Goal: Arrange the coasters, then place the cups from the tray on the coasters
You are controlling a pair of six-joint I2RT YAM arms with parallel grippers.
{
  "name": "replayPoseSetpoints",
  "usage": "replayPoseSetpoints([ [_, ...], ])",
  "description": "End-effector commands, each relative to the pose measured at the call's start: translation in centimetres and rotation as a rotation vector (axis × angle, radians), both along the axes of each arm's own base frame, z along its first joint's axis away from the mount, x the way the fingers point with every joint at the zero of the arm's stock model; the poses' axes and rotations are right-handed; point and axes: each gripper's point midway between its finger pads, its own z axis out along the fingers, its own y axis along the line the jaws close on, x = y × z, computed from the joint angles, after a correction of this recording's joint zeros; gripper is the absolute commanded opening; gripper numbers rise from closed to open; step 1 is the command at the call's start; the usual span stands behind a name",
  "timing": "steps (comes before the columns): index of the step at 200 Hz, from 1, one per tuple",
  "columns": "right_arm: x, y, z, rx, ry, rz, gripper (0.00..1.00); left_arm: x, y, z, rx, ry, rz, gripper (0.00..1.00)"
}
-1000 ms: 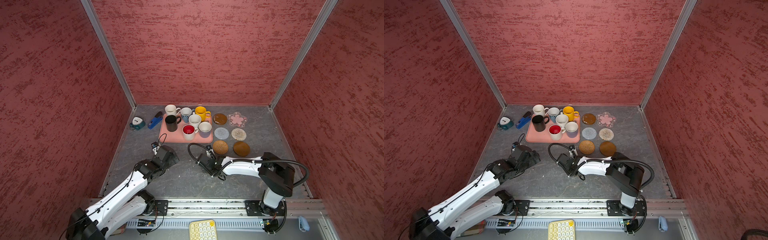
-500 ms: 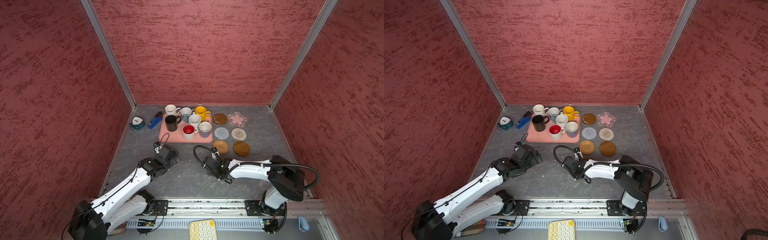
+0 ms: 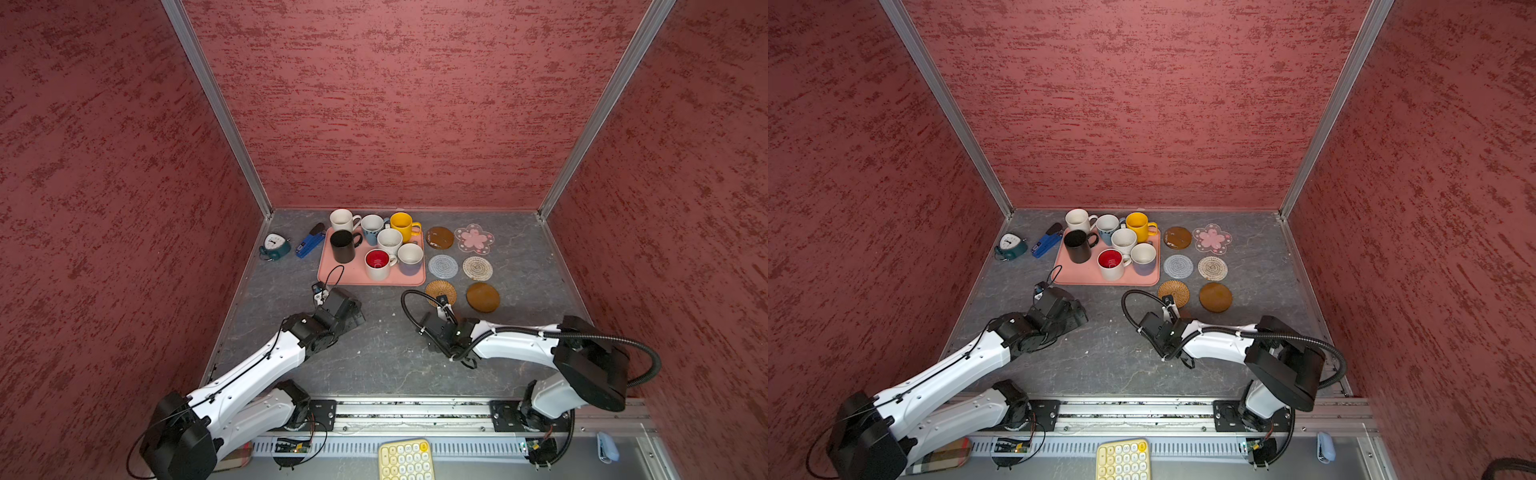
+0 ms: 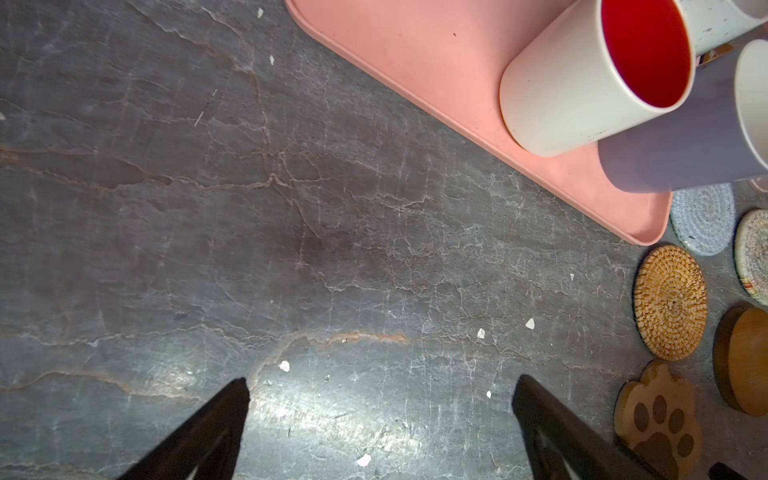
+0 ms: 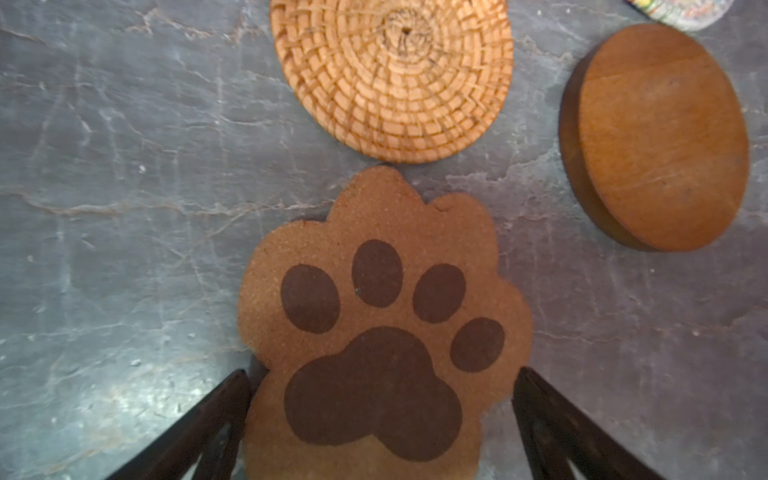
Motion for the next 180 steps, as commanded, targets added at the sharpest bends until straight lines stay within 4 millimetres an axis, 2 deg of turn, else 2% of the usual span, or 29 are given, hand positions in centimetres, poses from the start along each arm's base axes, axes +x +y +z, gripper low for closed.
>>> replayPoseSetpoints([
  [1, 0.1, -0.4, 0.7, -0.008, -0.013, 0.001, 0.99, 0.9, -0.8, 1.5, -0.013, -0.055, -0.039, 1.0],
  [40, 0.3, 1.3, 1.9, 0.075, -0.031, 0.074, 0.99, 0.9, -1.2, 3.0, -0.008, -0.11, -0.12, 1.0],
  [43, 0.5, 1.6, 2.7, 0.104, -0.049, 0.08, 0.99, 0.9, -1.3, 3.2, -0.013, -0.116, -0.129, 1.0],
  [70, 0.6, 2.6, 4.9, 0.177, -0.101, 0.137, 0.99, 0.6, -2.1, 5.3, -0.066, -0.198, -0.21, 1.0],
  [104, 1.0, 4.1, 7.8, 0.235, -0.153, 0.24, 0.99, 0.6, -1.7, 7.6, -0.077, -0.269, -0.245, 1.0],
  [136, 2.2, 4.9, 9.9, 0.274, -0.181, 0.263, 0.98, 1.2, -1.3, 7.9, -0.079, -0.237, -0.262, 1.0],
  [180, 4.8, 6.0, 11.2, 0.365, -0.177, 0.267, 0.94, 2.2, -1.2, 7.9, -0.075, -0.208, -0.292, 1.0],
])
